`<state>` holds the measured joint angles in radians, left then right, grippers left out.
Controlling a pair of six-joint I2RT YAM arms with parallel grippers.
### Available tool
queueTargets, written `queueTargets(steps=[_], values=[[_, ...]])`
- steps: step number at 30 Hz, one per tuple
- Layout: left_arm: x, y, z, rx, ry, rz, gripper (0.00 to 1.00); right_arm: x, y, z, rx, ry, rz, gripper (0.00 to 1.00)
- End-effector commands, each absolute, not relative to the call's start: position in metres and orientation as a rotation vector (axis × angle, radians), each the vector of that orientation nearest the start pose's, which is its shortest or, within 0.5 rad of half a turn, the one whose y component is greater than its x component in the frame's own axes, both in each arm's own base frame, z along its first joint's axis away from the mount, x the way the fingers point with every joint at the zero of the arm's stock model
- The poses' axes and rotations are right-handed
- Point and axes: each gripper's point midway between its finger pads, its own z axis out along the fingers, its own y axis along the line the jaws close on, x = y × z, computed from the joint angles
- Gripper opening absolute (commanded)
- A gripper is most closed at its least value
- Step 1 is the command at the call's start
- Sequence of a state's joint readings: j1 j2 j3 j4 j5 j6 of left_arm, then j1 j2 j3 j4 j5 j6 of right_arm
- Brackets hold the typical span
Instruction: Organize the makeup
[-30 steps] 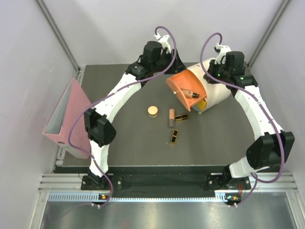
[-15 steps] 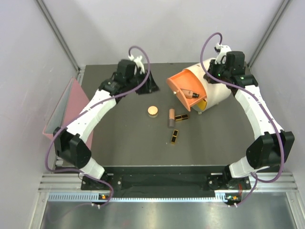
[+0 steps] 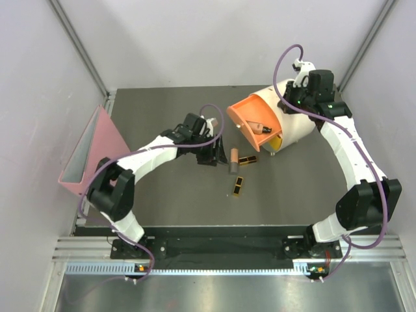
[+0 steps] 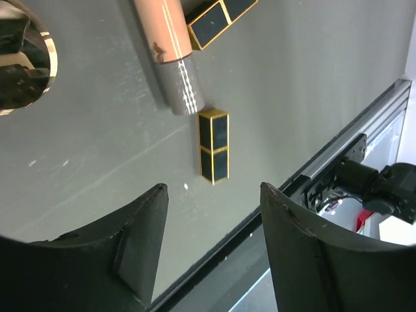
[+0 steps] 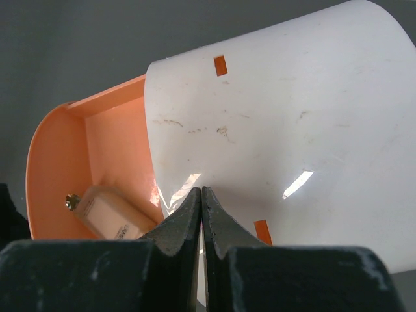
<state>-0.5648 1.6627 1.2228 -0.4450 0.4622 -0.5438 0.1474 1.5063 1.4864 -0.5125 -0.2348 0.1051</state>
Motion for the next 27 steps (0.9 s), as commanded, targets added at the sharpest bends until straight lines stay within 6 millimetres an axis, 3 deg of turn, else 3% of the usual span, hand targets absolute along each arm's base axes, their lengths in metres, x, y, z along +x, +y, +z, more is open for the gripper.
queueTargets(steps=[1, 8, 20, 27], values=[[0.293, -0.330, 0.120, 0.245, 2.579, -1.092, 0.66, 0.400, 0.101, 0.210, -0.169, 2.342, 0.382, 0.02], [0.305, -0.347, 0.086, 0.136, 2.607, -0.991, 0.67, 0.398, 0.100, 0.206, -0.167, 2.350, 0.380, 0.03], [0.329, -0.337, 0.055, -0.096, 2.608, -0.766, 0.68, 0.400, 0.102, 0.203, -0.164, 2.348, 0.392, 0.03], [0.321, -0.354, 0.035, -0.103, 2.663, -0.789, 0.65, 0.400, 0.103, 0.197, -0.167, 2.357, 0.397, 0.04]])
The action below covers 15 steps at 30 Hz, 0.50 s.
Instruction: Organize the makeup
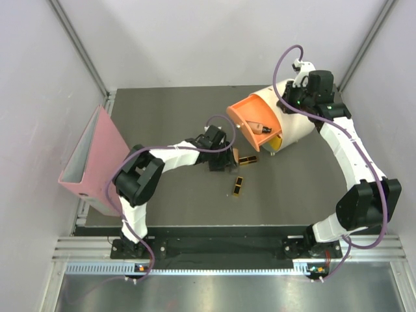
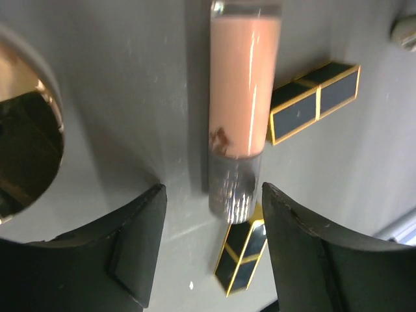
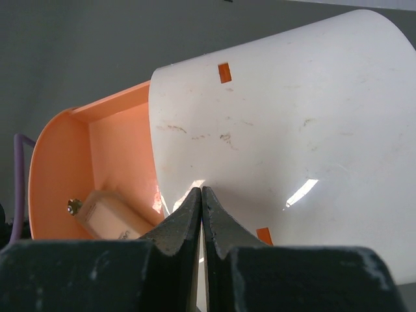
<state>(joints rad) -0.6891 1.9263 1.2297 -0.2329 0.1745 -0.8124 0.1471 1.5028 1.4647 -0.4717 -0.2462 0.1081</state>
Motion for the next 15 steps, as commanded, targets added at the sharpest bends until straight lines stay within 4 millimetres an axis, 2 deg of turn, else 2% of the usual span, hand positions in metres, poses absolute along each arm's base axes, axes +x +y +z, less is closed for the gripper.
queueTargets(steps=[1, 7, 15], values=[[0.321, -0.353, 0.030, -0.112, 2.673, -0.779, 0.65, 0.401, 0.103, 0.198, -0.165, 2.354, 0.396, 0.03], [0.319, -0.353, 0.020, -0.199, 2.699, -0.757, 0.59, 0.401, 0.104, 0.198, -0.172, 2.355, 0.398, 0.03], [0.315, -0.341, 0.002, -0.273, 2.767, -0.653, 0.33, 0.402, 0.102, 0.196, -0.175, 2.357, 0.394, 0.03]])
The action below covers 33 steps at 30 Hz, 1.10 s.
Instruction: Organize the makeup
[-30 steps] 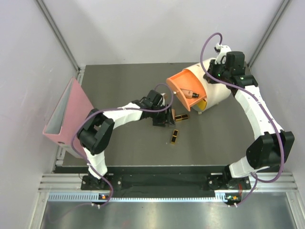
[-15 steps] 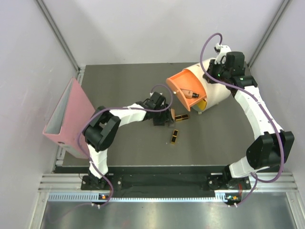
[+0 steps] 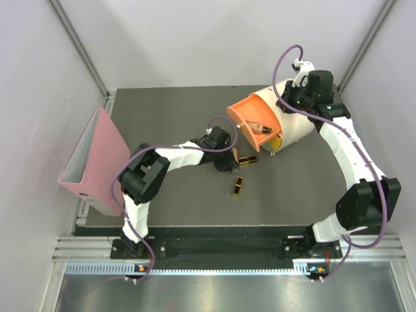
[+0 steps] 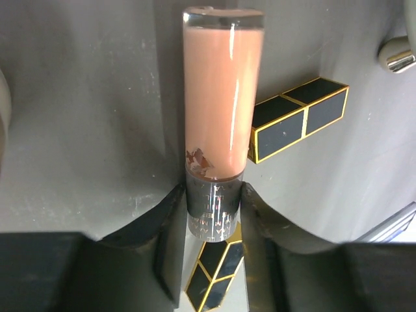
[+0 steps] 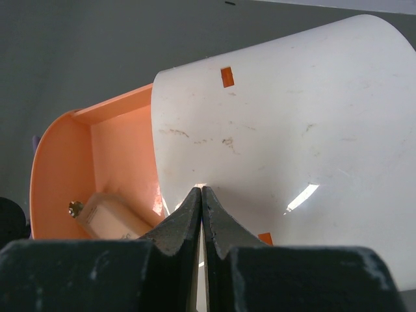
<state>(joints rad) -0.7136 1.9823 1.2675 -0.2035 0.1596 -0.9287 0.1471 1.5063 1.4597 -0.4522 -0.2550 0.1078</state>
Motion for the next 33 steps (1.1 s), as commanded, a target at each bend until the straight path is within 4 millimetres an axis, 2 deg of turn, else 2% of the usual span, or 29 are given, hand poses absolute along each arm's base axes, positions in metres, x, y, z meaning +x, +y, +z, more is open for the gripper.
queueTargets(steps=[1, 3, 7, 10, 14, 20, 24, 26, 33], values=[[0.313, -0.339, -0.001, -0.274, 2.780, -0.637, 0.28, 0.401, 0.102, 0.196, -0.173, 2.359, 0.393, 0.04], [0.312, -0.330, -0.005, -0.286, 2.801, -0.558, 0.20, 0.402, 0.101, 0.197, -0.176, 2.355, 0.390, 0.04], [0.311, -0.310, -0.008, -0.308, 2.828, -0.442, 0.09, 0.403, 0.100, 0.198, -0.173, 2.354, 0.391, 0.04], [0.303, -0.292, -0.009, -0.324, 2.844, -0.394, 0.06, 0.403, 0.100, 0.198, -0.174, 2.352, 0.395, 0.04], [0.294, -0.277, -0.003, -0.331, 2.863, -0.365, 0.00, 0.403, 0.101, 0.197, -0.176, 2.353, 0.400, 0.04], [0.276, -0.253, 0.005, -0.322, 2.895, -0.313, 0.00, 0.406, 0.103, 0.198, -0.177, 2.349, 0.408, 0.04], [0.276, -0.251, 0.026, -0.262, 2.860, -0.350, 0.00, 0.406, 0.104, 0.196, -0.173, 2.351, 0.418, 0.04], [0.282, -0.248, 0.035, -0.238, 2.823, -0.333, 0.00, 0.407, 0.105, 0.196, -0.169, 2.348, 0.422, 0.04], [0.295, -0.255, 0.093, -0.139, 2.699, -0.423, 0.00, 0.408, 0.107, 0.199, -0.164, 2.343, 0.433, 0.04]])
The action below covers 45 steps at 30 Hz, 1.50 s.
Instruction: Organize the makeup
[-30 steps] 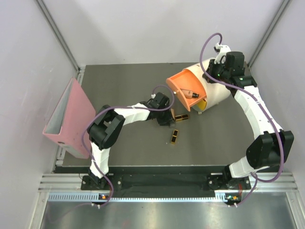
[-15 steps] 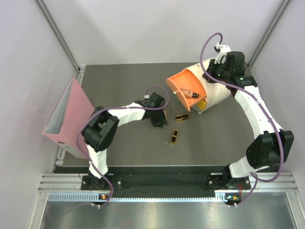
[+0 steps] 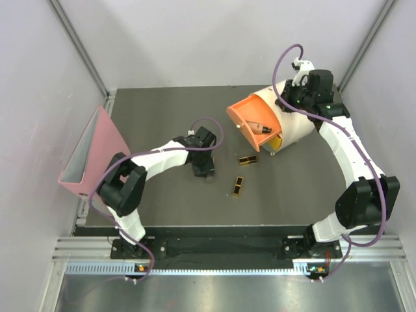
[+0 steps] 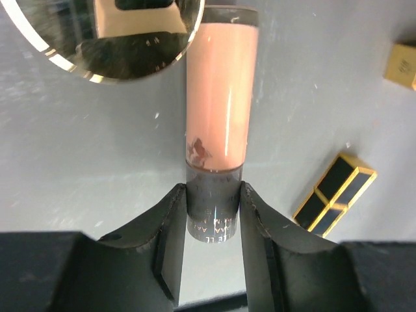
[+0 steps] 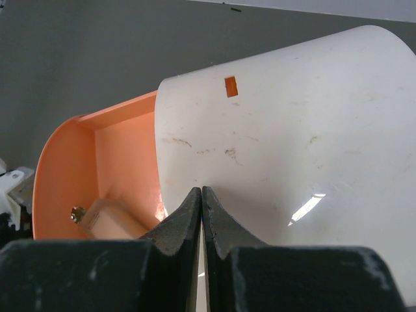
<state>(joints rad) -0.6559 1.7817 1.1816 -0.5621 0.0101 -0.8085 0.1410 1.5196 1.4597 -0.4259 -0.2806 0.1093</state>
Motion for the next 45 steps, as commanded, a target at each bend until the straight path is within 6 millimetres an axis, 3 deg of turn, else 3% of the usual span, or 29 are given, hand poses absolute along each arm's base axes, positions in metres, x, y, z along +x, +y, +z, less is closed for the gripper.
queueTargets(steps=[1, 8, 12, 20, 24, 28, 35, 36, 45], values=[[0.300, -0.256, 0.104, -0.117, 2.669, -0.437, 0.00, 0.408, 0.106, 0.199, -0.162, 2.341, 0.432, 0.04], [0.323, -0.267, 0.188, -0.008, 2.466, -0.537, 0.00, 0.408, 0.106, 0.198, -0.157, 2.342, 0.430, 0.03], [0.337, -0.285, 0.240, 0.016, 2.345, -0.647, 0.00, 0.408, 0.105, 0.196, -0.151, 2.346, 0.426, 0.03], [0.348, -0.311, 0.298, 0.081, 2.203, -0.815, 0.00, 0.406, 0.104, 0.196, -0.146, 2.348, 0.420, 0.03], [0.354, -0.319, 0.339, 0.086, 2.088, -0.886, 0.00, 0.407, 0.104, 0.195, -0.141, 2.352, 0.420, 0.03], [0.357, -0.333, 0.363, 0.095, 2.046, -0.977, 0.00, 0.408, 0.104, 0.194, -0.139, 2.355, 0.420, 0.03], [0.364, -0.372, 0.381, 0.034, 2.044, -1.210, 0.00, 0.406, 0.103, 0.191, -0.129, 2.363, 0.420, 0.03], [0.364, -0.375, 0.393, -0.007, 2.034, -1.260, 0.00, 0.406, 0.103, 0.192, -0.128, 2.361, 0.420, 0.03], [0.373, -0.404, 0.399, -0.231, 2.049, -1.385, 0.00, 0.401, 0.103, 0.187, -0.116, 2.366, 0.423, 0.03]])
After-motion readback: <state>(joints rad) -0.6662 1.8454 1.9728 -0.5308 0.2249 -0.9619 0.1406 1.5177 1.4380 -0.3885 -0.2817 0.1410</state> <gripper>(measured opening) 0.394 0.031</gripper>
